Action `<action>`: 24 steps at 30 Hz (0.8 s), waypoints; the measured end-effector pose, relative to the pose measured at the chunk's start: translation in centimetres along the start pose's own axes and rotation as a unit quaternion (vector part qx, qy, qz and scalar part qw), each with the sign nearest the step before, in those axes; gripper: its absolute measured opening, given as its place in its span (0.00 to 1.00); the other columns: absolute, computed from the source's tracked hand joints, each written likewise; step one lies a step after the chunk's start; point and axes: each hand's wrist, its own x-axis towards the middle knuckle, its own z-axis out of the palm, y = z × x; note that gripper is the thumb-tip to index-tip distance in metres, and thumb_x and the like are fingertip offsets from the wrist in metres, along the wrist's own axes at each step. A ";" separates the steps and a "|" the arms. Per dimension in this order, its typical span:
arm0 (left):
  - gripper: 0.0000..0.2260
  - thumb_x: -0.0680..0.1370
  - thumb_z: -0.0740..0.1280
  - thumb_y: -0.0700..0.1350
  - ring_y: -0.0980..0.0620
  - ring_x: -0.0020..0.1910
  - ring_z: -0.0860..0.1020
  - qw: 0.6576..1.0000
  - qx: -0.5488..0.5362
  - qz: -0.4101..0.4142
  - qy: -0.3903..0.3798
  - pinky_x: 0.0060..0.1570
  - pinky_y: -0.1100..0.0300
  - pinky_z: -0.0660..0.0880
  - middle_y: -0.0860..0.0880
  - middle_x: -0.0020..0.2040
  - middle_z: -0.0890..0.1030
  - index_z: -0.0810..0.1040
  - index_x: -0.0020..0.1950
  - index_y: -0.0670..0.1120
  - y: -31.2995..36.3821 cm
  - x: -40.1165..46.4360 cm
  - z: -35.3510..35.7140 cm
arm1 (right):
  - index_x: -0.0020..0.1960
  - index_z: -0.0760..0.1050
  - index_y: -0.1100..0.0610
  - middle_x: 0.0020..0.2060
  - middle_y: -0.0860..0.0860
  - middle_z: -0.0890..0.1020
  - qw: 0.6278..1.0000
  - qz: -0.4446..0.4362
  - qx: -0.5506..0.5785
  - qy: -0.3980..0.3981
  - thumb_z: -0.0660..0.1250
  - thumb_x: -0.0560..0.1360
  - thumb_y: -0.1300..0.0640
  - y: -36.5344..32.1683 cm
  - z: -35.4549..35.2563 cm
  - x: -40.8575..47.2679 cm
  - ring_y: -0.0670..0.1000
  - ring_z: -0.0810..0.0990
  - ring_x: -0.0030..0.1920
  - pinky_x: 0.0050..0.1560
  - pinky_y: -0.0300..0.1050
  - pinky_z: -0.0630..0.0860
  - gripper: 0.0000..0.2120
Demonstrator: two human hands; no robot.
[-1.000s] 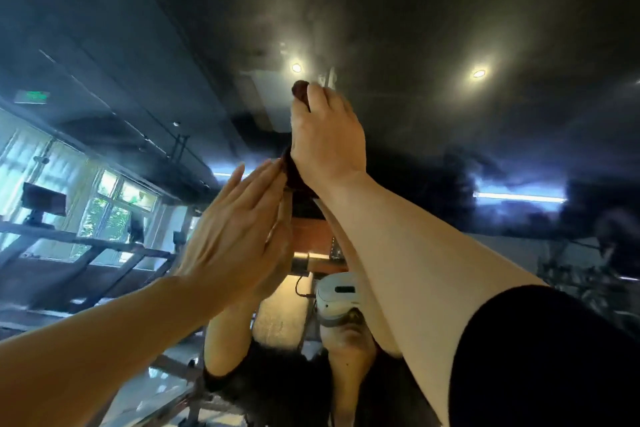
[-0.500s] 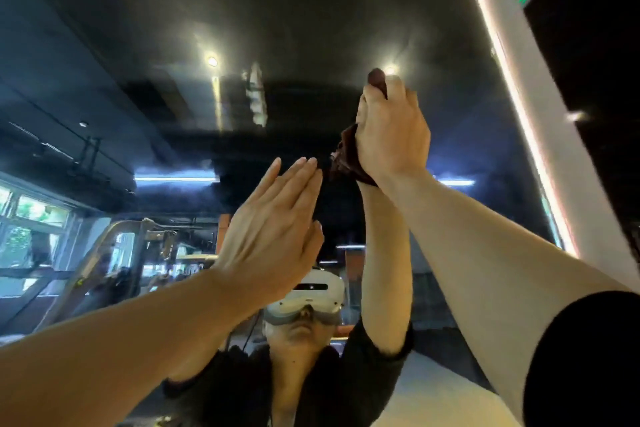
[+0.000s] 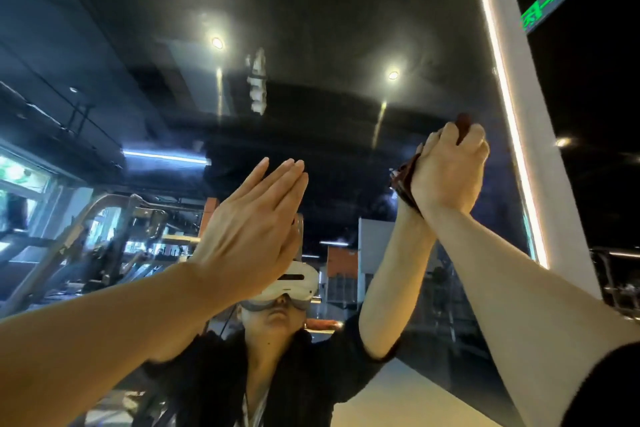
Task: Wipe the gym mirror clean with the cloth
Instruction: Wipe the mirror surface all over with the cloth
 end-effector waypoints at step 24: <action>0.28 0.81 0.49 0.52 0.41 0.75 0.66 0.994 0.056 -0.070 -0.066 0.75 0.41 0.61 0.37 0.73 0.70 0.68 0.74 0.34 -10.1 -8.8 -3.7 | 0.71 0.72 0.60 0.71 0.61 0.71 0.946 -0.315 0.021 -0.072 0.57 0.81 0.58 -20.6 5.3 -12.9 0.62 0.69 0.72 0.74 0.57 0.66 0.20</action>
